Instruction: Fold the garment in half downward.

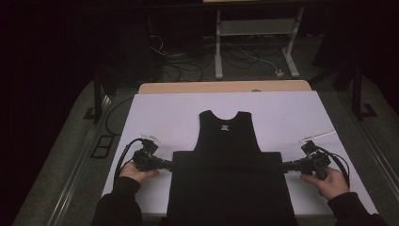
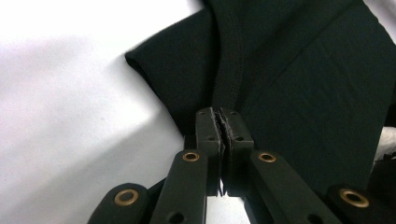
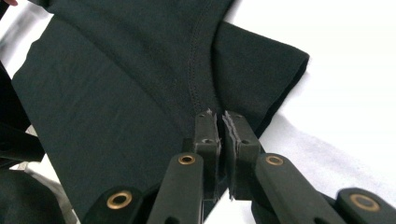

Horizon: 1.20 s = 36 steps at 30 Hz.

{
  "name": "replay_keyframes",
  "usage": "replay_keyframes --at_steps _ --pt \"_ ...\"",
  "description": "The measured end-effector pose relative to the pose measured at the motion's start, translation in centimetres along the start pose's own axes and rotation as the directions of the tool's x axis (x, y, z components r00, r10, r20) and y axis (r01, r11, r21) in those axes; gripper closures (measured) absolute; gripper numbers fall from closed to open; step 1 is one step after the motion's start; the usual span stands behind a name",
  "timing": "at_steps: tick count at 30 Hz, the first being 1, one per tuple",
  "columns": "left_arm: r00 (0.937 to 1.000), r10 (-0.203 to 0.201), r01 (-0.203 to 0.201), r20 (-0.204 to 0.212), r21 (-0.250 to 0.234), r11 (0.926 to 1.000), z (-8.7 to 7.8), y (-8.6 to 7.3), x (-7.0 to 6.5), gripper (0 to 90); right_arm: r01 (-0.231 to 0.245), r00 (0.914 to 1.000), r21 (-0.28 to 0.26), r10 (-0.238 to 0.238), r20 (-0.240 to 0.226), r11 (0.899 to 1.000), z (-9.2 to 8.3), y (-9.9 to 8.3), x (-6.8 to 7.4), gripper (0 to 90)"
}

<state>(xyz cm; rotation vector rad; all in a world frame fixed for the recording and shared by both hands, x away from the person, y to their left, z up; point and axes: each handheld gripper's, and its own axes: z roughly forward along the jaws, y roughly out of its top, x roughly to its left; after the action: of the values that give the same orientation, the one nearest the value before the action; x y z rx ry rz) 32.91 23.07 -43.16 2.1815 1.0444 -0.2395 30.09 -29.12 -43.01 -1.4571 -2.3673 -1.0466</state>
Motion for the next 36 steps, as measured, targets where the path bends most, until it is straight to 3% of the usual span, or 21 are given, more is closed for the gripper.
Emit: replay_keyframes --at_steps 8,12,16,25,29,34,36 --pt "0.9999 0.007 -0.008 0.008 0.020 0.9998 0.0 0.0 0.0 85.9 -0.003 1.0000 0.016 0.003 -0.001 1.000 0.2 -0.1 0.0 82.5" --pt "1.0000 0.004 -0.004 -0.007 -0.007 1.0000 -0.2 0.0 0.0 84.5 -0.011 0.9999 0.006 0.011 0.000 1.000 0.1 -0.2 0.0 81.1" --pt "0.9994 0.025 -0.026 -0.023 -0.046 0.9986 -0.7 0.0 -0.1 78.5 0.003 0.9998 -0.016 -0.003 0.018 1.000 -0.1 -0.2 0.2 75.1" --pt "0.9972 0.054 -0.057 -0.051 -0.060 0.9966 -1.1 0.3 -0.8 50.4 0.047 0.9978 -0.085 -0.043 0.051 0.995 -0.9 -0.4 0.6 53.4" --pt "0.9983 0.040 -0.044 -0.043 -0.093 0.9947 -1.5 0.5 -0.9 44.5 0.070 0.9966 -0.113 -0.065 0.052 0.991 -1.1 -0.4 0.8 40.5" --pt "0.9983 0.049 -0.053 -0.031 -0.116 0.9919 -2.2 0.6 -0.9 34.6 0.097 0.9944 -0.131 -0.091 0.055 0.987 -1.3 -0.2 1.0 27.8" --pt "0.9984 0.046 -0.049 -0.033 -0.123 0.9912 -2.3 0.7 -0.8 30.2 0.105 0.9926 -0.136 -0.096 0.074 0.985 -1.3 0.0 1.2 21.3"
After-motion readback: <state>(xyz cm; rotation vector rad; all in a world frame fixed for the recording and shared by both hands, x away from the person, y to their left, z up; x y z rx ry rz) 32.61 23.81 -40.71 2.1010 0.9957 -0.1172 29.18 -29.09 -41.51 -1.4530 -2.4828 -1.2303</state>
